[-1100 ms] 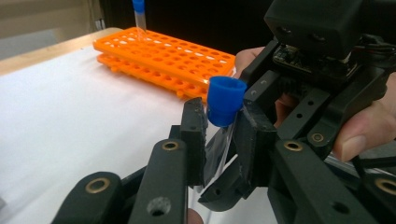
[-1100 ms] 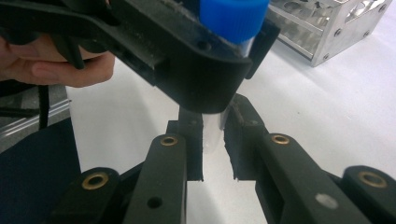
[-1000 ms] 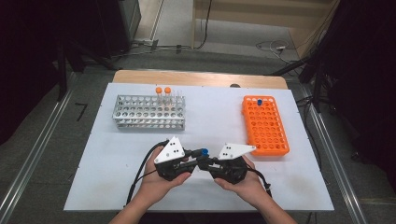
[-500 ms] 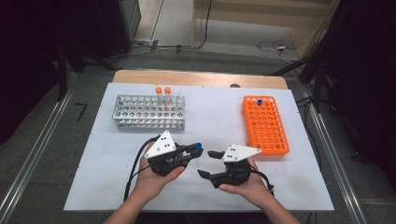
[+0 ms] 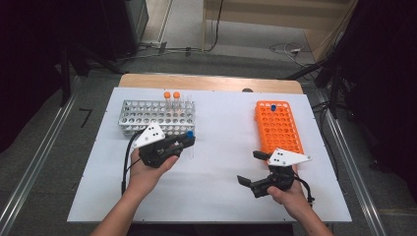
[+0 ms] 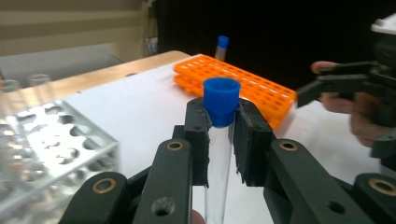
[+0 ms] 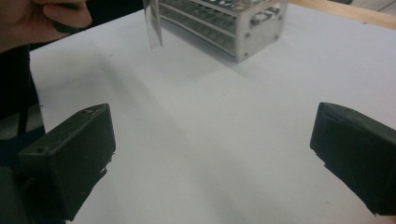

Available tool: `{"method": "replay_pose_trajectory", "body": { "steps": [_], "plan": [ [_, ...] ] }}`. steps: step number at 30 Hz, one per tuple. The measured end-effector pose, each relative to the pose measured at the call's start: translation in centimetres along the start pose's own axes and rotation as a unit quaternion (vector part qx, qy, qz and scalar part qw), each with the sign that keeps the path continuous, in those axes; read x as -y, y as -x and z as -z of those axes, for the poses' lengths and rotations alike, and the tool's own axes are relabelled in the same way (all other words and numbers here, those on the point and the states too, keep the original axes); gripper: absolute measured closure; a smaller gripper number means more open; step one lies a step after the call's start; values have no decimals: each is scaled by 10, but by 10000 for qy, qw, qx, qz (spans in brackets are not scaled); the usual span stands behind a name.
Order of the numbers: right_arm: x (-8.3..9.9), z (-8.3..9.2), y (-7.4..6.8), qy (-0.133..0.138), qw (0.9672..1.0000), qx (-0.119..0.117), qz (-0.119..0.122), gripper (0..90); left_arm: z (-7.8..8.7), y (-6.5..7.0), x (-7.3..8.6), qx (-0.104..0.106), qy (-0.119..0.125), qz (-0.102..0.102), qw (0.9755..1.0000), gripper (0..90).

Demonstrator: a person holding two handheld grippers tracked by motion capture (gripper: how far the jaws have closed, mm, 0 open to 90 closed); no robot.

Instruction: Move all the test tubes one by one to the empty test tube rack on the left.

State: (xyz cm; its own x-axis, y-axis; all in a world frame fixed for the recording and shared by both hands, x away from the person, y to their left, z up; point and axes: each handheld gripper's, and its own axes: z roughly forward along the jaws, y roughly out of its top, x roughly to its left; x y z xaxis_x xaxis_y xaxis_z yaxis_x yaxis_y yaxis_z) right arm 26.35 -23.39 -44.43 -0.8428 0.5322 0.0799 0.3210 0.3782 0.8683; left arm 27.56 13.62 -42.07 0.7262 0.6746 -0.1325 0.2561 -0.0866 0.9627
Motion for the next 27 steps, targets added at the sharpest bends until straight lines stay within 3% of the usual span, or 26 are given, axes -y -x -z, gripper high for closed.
{"method": "replay_pose_trajectory", "body": {
  "steps": [14, 19, 27],
  "plan": [
    [24, 35, 28, 24, 9981, 532, -293, 0, 3, -44, -20, -617, 125, 24, 9980, 775],
    [33, 43, 37, 40, 9964, 759, -381, 25, 2, -61, -27, -820, 204, 160, 9963, 775],
    [43, 48, 55, 124, 9946, 824, -614, 25, -4, -86, -33, -1178, 299, 312, 9921, 775]
  ]
}}
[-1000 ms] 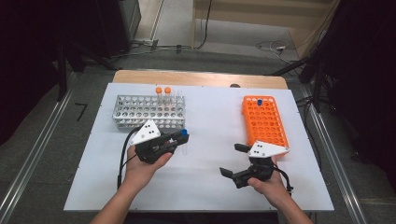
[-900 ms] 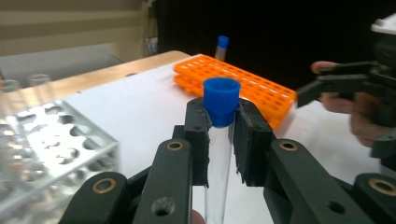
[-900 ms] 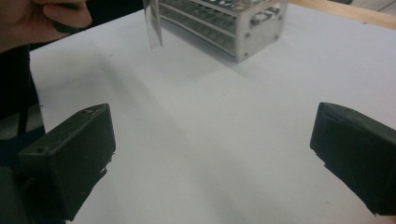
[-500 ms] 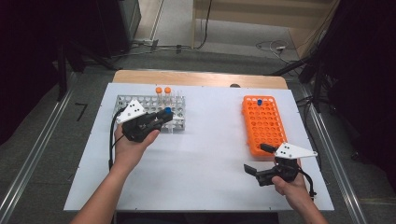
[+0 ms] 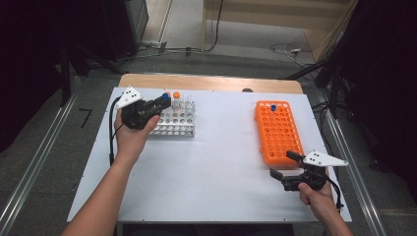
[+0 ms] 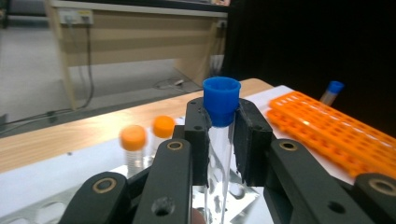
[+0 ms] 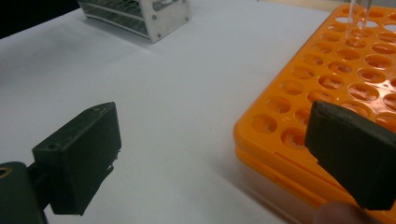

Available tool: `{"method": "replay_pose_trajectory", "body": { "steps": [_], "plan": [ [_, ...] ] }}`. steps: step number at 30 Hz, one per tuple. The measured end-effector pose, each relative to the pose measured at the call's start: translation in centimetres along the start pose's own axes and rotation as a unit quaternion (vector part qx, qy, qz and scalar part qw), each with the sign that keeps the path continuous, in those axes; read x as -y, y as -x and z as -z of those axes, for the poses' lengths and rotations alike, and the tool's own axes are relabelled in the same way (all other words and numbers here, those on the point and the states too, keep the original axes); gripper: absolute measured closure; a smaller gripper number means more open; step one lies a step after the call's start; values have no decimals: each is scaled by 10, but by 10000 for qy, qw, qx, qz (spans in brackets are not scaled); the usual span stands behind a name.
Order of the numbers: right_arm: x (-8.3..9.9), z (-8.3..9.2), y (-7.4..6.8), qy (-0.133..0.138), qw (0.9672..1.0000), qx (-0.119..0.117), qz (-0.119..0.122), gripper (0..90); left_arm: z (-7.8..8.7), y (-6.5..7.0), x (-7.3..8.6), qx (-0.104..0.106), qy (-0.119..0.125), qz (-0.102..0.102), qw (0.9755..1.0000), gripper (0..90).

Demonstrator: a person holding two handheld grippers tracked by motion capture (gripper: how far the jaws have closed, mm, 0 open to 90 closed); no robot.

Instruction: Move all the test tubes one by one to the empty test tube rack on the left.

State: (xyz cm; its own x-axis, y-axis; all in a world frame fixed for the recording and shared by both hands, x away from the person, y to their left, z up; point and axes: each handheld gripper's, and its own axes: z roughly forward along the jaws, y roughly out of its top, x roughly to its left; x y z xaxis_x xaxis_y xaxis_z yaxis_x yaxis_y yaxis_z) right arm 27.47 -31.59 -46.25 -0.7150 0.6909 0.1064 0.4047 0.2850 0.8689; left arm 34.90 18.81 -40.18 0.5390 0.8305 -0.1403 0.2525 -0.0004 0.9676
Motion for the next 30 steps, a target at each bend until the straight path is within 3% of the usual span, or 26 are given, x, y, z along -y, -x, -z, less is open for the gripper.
{"method": "replay_pose_trajectory", "body": {
  "steps": [9, 18, 30],
  "plan": [
    [3, 0, 7, 51, 9999, 139, -69, 25, -13, -20, -3, -472, 49, -43, 9989, 775],
    [6, -1, 9, 18, 9998, 200, -32, 25, -26, -38, -9, -888, 117, 136, 9959, 776],
    [8, -2, 10, -2, 9998, 192, -45, 25, -45, -54, -4, -1185, 29, 373, 9923, 776]
  ]
}}
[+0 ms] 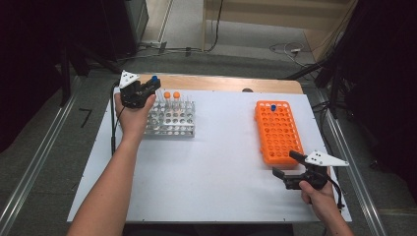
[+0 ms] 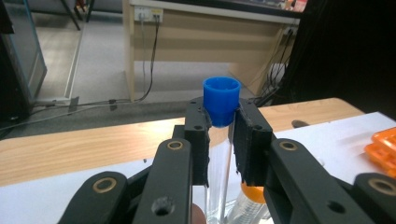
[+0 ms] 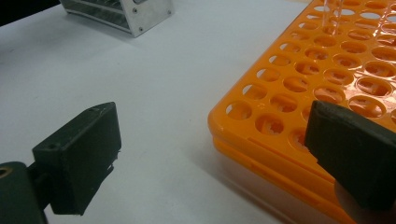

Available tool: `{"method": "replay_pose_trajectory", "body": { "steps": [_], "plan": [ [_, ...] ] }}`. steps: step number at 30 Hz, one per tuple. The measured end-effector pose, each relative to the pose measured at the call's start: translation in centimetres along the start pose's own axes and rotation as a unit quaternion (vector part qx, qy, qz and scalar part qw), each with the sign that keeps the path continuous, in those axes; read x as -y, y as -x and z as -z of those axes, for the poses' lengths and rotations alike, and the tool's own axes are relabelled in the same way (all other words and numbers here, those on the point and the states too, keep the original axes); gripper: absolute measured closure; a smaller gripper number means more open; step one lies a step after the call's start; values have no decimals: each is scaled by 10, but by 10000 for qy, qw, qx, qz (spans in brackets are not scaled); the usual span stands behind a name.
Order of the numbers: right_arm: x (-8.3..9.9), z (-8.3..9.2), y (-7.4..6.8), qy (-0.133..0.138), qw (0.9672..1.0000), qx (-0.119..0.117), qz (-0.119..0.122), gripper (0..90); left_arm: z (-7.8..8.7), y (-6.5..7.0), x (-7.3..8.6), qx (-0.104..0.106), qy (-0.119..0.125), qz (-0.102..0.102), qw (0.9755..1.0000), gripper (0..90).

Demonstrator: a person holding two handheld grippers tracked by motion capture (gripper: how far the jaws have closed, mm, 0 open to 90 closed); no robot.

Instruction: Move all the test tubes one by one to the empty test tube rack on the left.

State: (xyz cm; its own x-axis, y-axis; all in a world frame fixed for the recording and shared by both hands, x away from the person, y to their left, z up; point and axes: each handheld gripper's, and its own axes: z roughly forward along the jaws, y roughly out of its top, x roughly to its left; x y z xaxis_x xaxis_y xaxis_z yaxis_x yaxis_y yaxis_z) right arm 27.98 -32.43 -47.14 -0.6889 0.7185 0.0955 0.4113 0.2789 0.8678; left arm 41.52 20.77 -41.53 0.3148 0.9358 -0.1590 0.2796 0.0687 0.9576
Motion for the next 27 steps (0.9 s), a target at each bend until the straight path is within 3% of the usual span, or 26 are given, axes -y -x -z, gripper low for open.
{"method": "replay_pose_trajectory", "body": {
  "steps": [7, 16, 27],
  "plan": [
    [1, -1, 1, -17, 10000, -18, -5, 25, -7, 5, 7, -95, -186, -240, 9995, 775],
    [1, -2, 0, -21, 10000, -20, 11, 25, -1, 6, 20, -24, -322, -289, 9991, 773],
    [1, -3, -2, -38, 10000, -38, 9, 25, -1, 11, 24, -27, -496, -544, 9973, 746]
  ]
}}
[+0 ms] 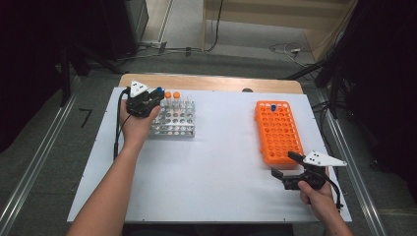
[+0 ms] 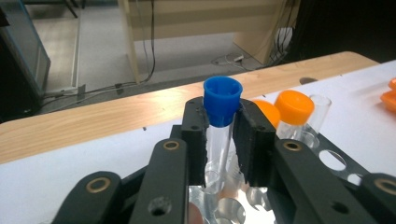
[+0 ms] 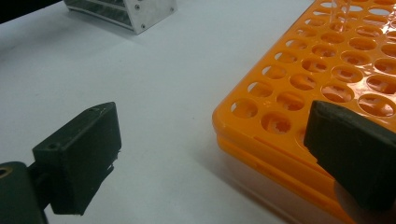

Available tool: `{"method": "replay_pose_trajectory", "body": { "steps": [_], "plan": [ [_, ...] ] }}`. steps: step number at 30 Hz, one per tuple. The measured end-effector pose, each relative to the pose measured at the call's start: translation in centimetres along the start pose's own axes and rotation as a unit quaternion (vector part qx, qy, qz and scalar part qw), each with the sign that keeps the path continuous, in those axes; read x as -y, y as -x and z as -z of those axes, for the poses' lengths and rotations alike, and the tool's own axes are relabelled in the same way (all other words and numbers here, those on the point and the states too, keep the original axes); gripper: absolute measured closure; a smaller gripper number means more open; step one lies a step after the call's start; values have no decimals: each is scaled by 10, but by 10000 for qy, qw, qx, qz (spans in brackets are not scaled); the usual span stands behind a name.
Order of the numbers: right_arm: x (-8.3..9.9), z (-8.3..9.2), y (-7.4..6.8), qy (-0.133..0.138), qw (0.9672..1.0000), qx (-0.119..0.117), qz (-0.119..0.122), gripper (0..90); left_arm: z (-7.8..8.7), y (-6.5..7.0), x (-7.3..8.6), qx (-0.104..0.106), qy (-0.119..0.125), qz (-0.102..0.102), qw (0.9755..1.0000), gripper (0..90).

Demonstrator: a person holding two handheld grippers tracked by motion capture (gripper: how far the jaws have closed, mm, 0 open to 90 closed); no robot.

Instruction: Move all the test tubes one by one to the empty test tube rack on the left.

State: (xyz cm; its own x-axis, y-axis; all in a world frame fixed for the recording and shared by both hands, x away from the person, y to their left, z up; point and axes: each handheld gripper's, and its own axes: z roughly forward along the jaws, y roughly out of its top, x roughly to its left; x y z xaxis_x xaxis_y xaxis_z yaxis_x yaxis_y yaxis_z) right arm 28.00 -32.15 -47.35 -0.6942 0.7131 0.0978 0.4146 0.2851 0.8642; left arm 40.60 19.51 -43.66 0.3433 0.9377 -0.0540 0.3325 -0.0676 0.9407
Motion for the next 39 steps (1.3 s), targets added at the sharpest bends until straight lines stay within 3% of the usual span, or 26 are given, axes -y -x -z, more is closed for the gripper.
{"method": "replay_pose_trajectory", "body": {
  "steps": [3, 5, 10, 12, 15, 19, 23, 31, 39],
  "plan": [
    [0, 0, 0, 6, 10000, -6, -1, 25, 0, 3, 0, -11, -28, -59, 10000, 719],
    [0, 0, 0, 9, 10000, -10, 8, 25, 1, 3, 0, -48, -30, 29, 10000, 667],
    [0, 1, 1, 35, 10000, -22, -17, 25, 9, 3, -2, -149, -160, 163, 9996, 435],
    [-1, 1, 1, 49, 10000, -9, -16, 25, 13, 3, -3, -67, -170, 280, 9994, 361],
    [-2, 1, 2, 81, 10000, 3, -37, 26, 20, 6, -2, 134, -279, 397, 9987, 161],
    [-6, 1, 2, 113, 9999, 79, -37, 26, 32, 14, 1, 421, -286, 383, 9980, 47],
    [-13, -1, 1, 140, 9997, 215, -51, 32, 45, 24, 6, 599, -255, 337, 9973, 0],
    [-30, -9, 5, 173, 9987, 468, -74, 34, 72, 45, 14, 939, -72, 299, 9951, 0],
    [-52, -28, 22, 100, 9967, 789, -167, 49, 98, 66, 26, 1156, 27, 187, 9931, 0]
  ]
}}
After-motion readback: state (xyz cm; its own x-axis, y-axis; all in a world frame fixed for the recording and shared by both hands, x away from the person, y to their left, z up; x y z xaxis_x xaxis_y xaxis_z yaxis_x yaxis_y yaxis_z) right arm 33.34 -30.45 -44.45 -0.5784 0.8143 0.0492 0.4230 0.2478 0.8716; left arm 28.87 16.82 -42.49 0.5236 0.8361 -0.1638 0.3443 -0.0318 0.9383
